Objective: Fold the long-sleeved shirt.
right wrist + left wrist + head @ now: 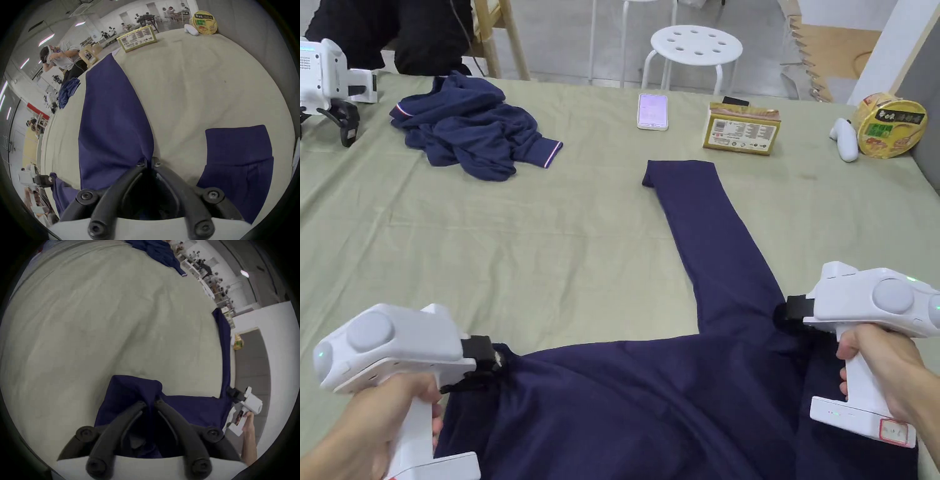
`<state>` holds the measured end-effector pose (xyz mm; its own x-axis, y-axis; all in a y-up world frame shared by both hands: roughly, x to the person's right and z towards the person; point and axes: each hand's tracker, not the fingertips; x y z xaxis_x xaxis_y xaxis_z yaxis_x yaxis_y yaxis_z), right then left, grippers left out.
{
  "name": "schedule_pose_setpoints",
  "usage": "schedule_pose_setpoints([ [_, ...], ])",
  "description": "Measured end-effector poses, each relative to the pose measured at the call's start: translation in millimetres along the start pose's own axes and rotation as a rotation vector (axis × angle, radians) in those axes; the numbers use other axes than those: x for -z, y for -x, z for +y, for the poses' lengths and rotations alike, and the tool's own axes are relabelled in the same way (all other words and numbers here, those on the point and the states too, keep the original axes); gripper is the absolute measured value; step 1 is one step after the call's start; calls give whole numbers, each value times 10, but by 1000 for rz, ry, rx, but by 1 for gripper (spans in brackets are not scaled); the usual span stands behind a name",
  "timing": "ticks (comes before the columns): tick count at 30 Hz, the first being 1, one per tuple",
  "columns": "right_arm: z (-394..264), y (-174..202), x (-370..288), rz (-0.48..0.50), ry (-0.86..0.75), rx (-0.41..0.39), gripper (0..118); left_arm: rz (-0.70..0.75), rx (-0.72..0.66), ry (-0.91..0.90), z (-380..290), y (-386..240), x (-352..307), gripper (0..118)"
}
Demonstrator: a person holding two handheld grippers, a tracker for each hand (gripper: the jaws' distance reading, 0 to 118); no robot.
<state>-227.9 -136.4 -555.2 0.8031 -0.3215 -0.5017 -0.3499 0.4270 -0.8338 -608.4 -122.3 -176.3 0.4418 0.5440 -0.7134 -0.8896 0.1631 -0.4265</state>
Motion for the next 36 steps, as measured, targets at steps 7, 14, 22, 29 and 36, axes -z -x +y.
schedule_pose_setpoints([
  [7, -90, 177, -370, -26, -97, -126, 1, 9, 143, -167, -19, -15, -413, 8],
  [14, 22, 338, -1467, 92, -320, -193, 1, -75, 316, -357, -272, -328, -1367, 8],
  [22, 56, 796, -3171, 141, -576, -300, 1, -163, 440, -614, -557, -704, -2531, 8],
  [29, 139, 1251, -4542, 123, -767, -388, 1, -168, 580, -828, -608, -1253, -3529, 8],
  [36, 440, 1632, -5766, 128, -951, -431, 1, -134, 633, -1045, -435, -2016, -4454, 8],
])
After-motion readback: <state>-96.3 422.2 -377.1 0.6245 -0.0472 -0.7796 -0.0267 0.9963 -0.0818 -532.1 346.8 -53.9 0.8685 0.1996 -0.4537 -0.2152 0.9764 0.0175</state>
